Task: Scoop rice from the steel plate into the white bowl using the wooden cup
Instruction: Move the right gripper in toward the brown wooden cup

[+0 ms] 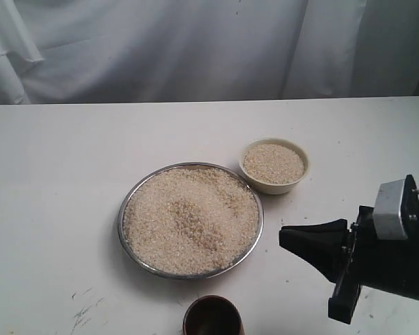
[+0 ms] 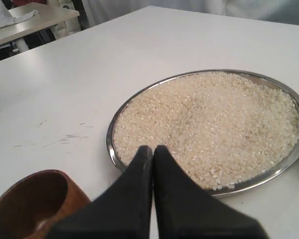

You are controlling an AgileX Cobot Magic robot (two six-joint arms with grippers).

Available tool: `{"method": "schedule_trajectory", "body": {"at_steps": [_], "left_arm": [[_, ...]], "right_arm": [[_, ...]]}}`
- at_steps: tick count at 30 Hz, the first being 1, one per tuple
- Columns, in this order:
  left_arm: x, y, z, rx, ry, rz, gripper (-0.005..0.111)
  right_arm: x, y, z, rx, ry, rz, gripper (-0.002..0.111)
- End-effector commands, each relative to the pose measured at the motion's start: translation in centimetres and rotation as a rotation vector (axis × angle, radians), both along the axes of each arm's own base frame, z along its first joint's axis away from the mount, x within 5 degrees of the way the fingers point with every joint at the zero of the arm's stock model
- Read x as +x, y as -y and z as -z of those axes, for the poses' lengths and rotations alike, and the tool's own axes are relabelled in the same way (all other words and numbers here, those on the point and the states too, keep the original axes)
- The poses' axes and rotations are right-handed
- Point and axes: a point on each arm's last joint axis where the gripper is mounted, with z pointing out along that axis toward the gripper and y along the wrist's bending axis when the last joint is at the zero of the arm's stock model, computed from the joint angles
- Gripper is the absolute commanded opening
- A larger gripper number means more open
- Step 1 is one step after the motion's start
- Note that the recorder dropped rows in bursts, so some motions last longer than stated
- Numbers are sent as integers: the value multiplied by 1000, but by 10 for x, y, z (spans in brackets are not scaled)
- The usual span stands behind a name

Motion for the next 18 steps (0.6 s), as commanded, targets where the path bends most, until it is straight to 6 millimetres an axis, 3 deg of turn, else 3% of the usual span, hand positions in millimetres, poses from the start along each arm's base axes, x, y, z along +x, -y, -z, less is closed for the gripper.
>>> {"method": "schedule_trajectory", "body": {"at_steps": [1,7,18], "left_arm": [[0,0,1,-4,7,1,0],[0,0,1,-4,7,1,0],[0,0,1,-4,7,1,0]], "right_arm": [[2,0,6,2,-10,28,0],[6,2,8,10,-19,80,0],[3,1,8,-52,117,7,0]]}}
